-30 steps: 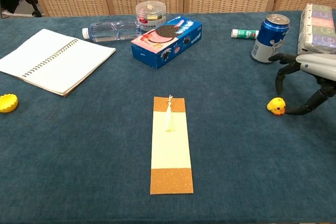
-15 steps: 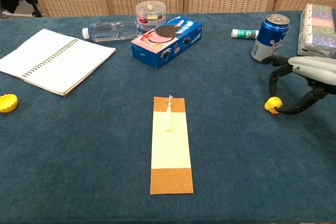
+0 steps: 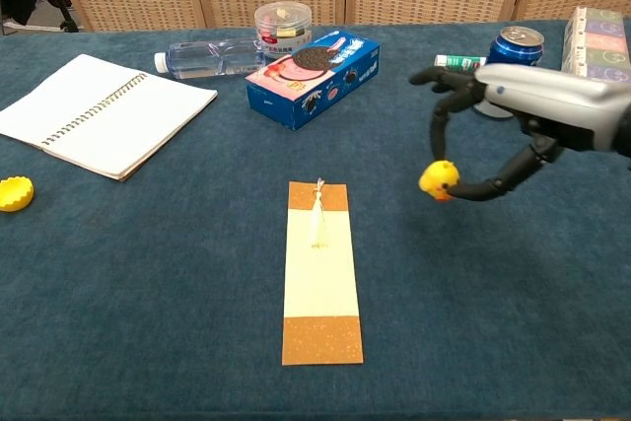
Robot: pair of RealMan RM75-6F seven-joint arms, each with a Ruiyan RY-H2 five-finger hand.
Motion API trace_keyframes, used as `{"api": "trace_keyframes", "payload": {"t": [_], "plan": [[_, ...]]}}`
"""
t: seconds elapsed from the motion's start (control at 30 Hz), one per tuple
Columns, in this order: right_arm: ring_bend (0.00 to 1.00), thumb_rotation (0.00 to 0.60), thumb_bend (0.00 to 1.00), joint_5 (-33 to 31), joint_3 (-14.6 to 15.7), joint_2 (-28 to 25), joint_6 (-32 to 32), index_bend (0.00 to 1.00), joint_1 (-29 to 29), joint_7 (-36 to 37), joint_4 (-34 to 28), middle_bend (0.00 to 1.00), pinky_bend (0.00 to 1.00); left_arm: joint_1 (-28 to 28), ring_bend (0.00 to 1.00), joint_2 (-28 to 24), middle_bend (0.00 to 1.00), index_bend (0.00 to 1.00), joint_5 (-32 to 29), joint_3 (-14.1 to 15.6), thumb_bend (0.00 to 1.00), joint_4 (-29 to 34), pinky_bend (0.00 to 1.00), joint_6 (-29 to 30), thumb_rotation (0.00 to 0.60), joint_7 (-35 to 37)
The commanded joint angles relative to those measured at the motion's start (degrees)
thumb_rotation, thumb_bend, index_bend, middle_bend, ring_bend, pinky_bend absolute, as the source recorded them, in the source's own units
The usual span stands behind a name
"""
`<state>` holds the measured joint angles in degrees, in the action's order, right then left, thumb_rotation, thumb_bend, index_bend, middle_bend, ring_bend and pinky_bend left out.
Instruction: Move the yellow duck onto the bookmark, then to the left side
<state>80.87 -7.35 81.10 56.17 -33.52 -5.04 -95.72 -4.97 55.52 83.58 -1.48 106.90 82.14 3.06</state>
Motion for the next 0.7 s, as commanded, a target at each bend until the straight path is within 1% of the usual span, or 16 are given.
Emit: {"api": "trace_keyframes", "payload": {"t": [0.03,0.1,0.2,0.3,0.4,0.53,0.7], "plan": [[0.00,0.600,0.52,-4.27,-4.10,1.34,-2.90,0.58,-5.18,-9.33,-6.02,0.00,0.00,0.33,0.00,-0.77,0.00,0.00,2.03,0.75,0.00,0.29,0.00,0.47,0.600,1.44],[0.00,0.600,0.52,-7.93,-5.45,4.19,-4.18,0.58,-7.86,-14.90,-6.27,0.00,0.00,0.38,0.00,-0.87,0.00,0.00,2.43,0.96,0.00,0.04,0.00,0.48,0.600,1.57],[0.00,0.600,0.52,-12.92,-6.51,8.93,-4.19,0.58,-11.13,-22.62,-5.86,0.00,0.00,0.10,0.00,-1.08,0.00,0.00,2.11,0.92,0.00,-0.15,0.00,-0.21,0.600,2.29],[0.00,0.600,0.52,-17.06,-6.90,12.68,-3.21,0.58,-13.46,-28.32,-5.41,0.00,0.00,-0.01,0.00,-1.37,0.00,0.00,2.29,1.00,0.00,-0.38,0.00,-0.45,0.600,2.90],[0.00,0.600,0.52,-20.14,-6.57,15.86,-1.74,0.58,-15.18,-32.99,-4.52,0.00,0.00,0.03,0.00,-1.56,0.00,0.00,2.48,1.13,0.00,-0.65,0.00,-0.47,0.600,3.39],[0.00,0.600,0.52,-23.53,-5.39,19.00,0.06,0.58,-16.06,-35.98,-3.05,0.00,0.00,0.01,0.00,-1.88,0.00,0.00,3.15,1.49,0.00,-0.78,0.00,-0.68,0.600,4.21],[0.00,0.600,0.52,-24.36,-4.22,22.07,1.76,0.58,-16.11,-35.68,-0.69,0.00,0.00,0.07,0.00,-1.86,0.00,0.00,3.52,1.64,0.00,-0.71,0.00,-0.51,0.600,4.09]]}}
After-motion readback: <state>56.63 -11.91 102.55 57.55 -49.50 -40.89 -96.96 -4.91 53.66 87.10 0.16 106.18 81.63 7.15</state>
